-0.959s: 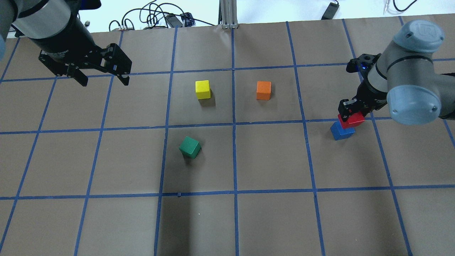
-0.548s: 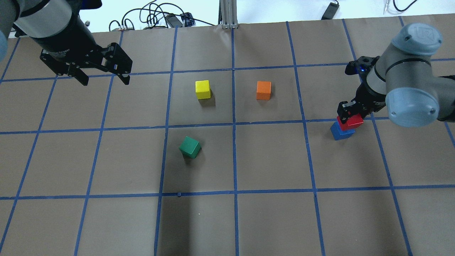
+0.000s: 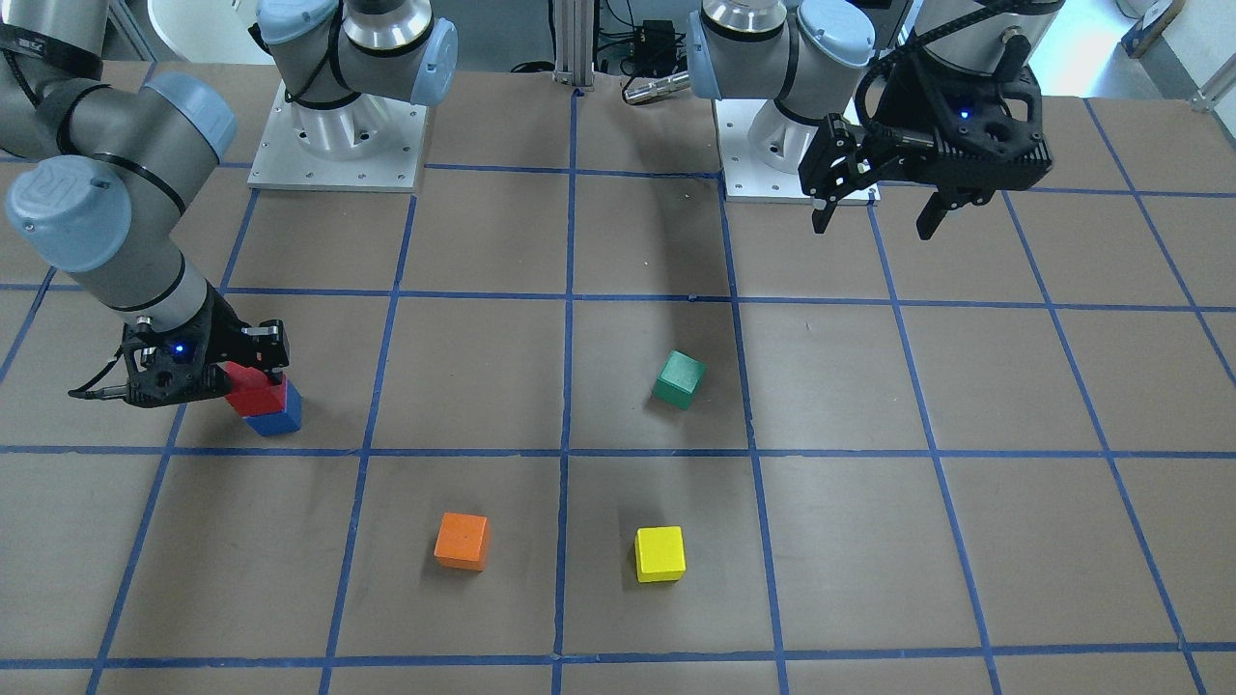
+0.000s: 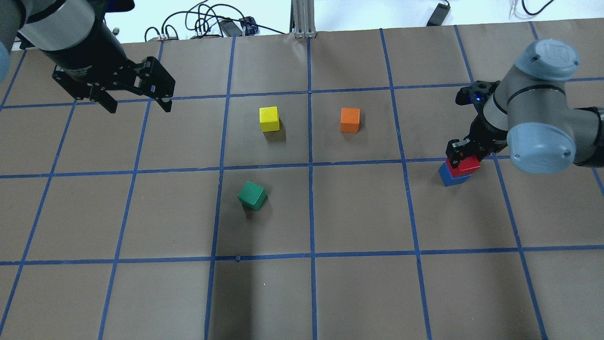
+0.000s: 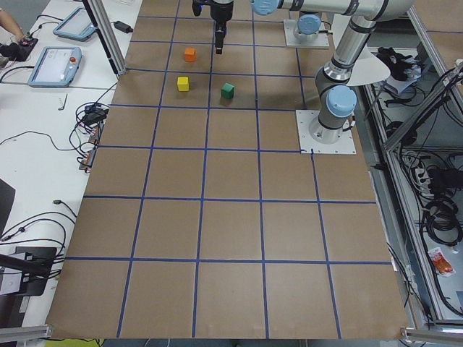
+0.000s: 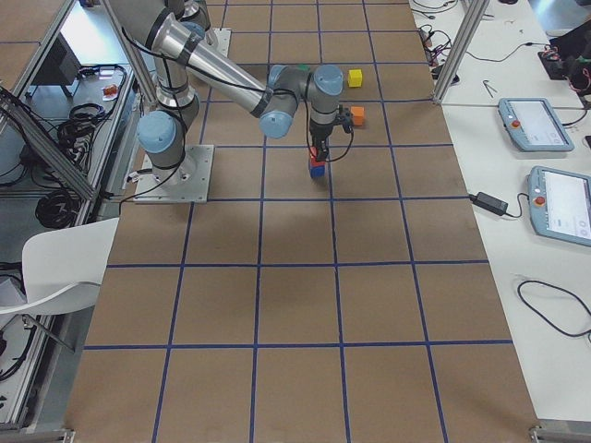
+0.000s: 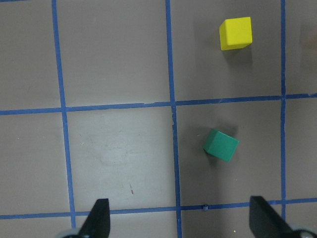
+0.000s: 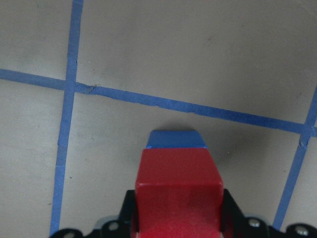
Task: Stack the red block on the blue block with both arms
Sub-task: 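Open the right gripper to release the red cube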
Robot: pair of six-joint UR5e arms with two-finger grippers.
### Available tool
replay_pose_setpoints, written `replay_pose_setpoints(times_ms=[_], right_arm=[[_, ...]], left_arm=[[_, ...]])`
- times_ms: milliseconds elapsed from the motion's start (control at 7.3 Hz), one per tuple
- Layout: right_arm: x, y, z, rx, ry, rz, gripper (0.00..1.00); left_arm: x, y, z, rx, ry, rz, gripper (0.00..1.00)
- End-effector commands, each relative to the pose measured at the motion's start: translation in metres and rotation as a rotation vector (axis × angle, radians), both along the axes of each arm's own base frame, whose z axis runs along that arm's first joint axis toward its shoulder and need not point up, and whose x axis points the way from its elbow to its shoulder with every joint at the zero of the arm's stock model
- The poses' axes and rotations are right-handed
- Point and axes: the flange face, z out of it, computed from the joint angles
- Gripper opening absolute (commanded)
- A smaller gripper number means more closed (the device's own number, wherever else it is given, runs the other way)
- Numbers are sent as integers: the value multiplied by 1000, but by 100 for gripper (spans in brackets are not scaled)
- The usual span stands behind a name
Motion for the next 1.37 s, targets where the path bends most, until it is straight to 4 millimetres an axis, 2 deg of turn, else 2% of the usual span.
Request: replay_pose_setpoints(times_ms=[0, 274, 411, 822, 959, 1233], right_arm=[[-1, -1, -1, -1, 6, 1, 0], [-1, -1, -1, -1, 6, 0, 0], [-1, 0, -2, 0, 7, 0, 6], [0, 1, -3, 3, 5, -5, 56], [-1, 1, -3, 4, 7, -6, 65], [-1, 1, -3, 4, 7, -8, 77]], left_arm=[[0, 0, -1, 2, 1, 1, 100], [0, 1, -1, 2, 1, 1, 100], [0, 1, -1, 2, 1, 1, 100], [0, 2, 0, -1, 2, 1, 100], [1, 2, 0, 1, -7, -2, 100], [2, -7, -5, 0, -1, 1, 100]])
